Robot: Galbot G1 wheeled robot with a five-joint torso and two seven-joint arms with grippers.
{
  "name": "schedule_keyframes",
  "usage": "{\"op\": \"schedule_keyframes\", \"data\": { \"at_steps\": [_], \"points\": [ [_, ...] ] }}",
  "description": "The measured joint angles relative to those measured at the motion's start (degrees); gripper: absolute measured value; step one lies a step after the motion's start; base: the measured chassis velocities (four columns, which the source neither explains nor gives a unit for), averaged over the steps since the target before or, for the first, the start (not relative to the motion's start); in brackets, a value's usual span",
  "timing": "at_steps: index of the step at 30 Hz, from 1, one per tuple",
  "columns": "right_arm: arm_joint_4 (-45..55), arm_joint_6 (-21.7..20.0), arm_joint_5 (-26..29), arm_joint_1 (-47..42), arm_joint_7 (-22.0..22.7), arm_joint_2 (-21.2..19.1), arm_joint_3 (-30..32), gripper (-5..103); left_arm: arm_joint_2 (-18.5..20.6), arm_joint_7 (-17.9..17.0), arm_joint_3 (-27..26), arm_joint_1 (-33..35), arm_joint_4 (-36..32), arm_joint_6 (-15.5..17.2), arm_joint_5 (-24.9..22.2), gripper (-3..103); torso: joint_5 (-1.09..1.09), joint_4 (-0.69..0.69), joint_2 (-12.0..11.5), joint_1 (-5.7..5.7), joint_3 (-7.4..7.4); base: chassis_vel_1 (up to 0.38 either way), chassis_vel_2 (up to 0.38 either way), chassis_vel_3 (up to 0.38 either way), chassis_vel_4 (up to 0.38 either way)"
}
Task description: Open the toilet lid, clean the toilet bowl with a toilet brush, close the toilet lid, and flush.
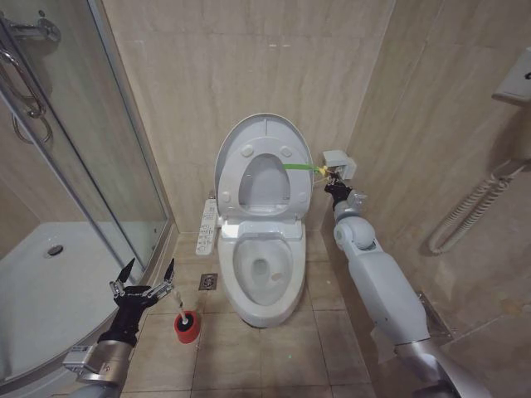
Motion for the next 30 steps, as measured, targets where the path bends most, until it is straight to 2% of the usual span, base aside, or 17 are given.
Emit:
{"op": "schedule_keyframes", "data": {
  "at_steps": [30],
  "points": [
    [-11.34, 0.06, 0.46, 12.26, -1.1, -0.58, -5.43, 1, 0.0, 0.0, 0.0, 0.0, 0.0, 0.0, 0.0, 100, 0.0, 0.01, 0.01, -0.01, 0.0, 0.0, 0.0, 0.0, 0.0]
  ]
}}
